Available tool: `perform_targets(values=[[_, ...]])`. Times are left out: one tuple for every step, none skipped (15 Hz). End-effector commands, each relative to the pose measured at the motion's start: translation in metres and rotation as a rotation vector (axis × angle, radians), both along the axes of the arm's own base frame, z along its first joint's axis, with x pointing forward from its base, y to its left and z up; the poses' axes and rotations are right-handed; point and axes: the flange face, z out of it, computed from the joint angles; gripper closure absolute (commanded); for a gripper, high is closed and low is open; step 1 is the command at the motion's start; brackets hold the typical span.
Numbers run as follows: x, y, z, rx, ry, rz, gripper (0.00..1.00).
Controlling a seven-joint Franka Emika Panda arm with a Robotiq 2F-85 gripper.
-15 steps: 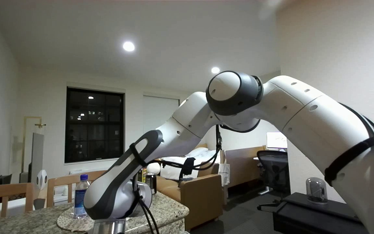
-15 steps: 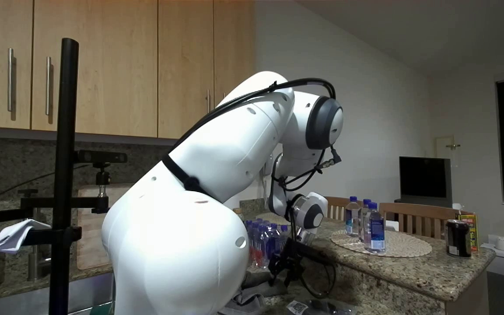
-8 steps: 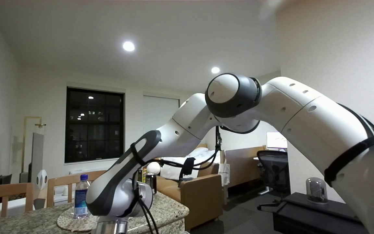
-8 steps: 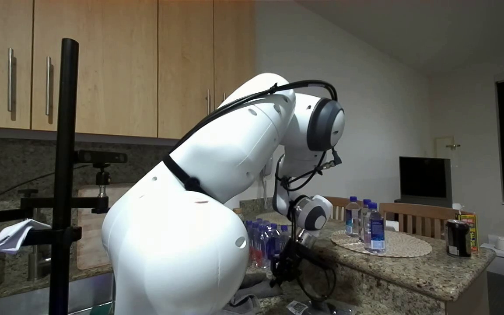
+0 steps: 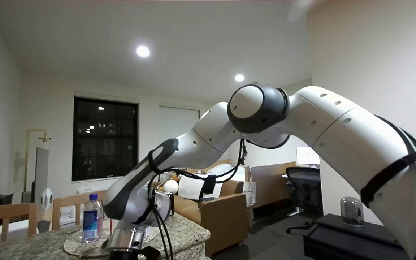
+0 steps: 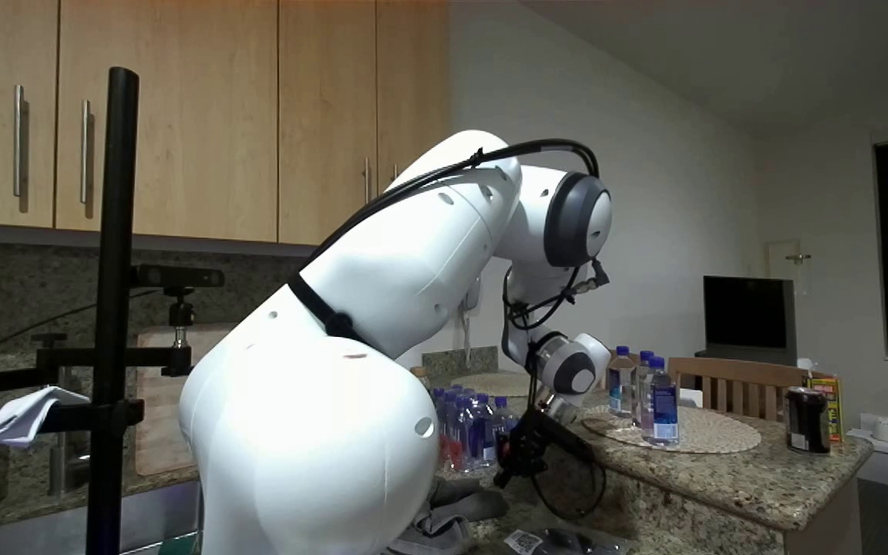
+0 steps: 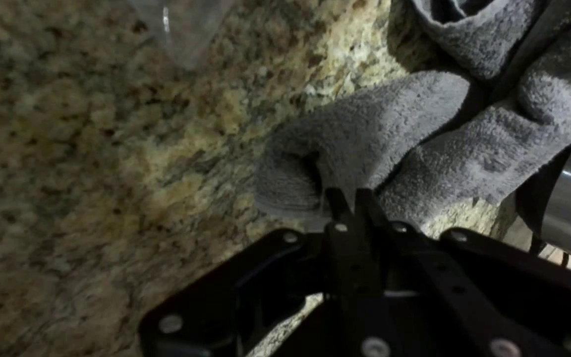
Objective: Move the grey towel to the right.
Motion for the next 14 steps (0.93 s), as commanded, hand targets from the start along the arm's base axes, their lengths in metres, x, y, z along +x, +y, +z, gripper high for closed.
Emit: perform_targets(values=[[0.007,0.001,0.024,0.028,0.029,-0.037,0.9],[0.006,0.0,0.03,0.037,0.02,-0.037,0.9],[0.007,0.0,0.032,0.029,0.006,-0.034,0.91],[0.006,0.0,0.032,0.021,-0.004,-0.003,0.91],[0.005,0.0,0.028,0.002,0.003,0.003,0.93],[0.004,0.0,0.022,-0.005,0.013,0.019,0.66],[0.001,-0.001,0.017,-0.008,0.02,0.046,0.68],[-0.002,-0.002,0.011,-0.01,0.024,0.065,0.66],[-0.004,-0.003,0.007,-0.013,0.024,0.083,0.6],[-0.006,-0.002,0.001,-0.011,0.019,0.105,0.55],[-0.007,-0.001,-0.003,-0.002,0.007,0.131,0.48],[-0.008,-0.001,-0.006,0.008,0.0,0.151,0.42],[-0.007,0.0,-0.009,0.015,-0.013,0.175,0.35],[-0.008,0.0,-0.011,0.025,-0.018,0.198,0.29]])
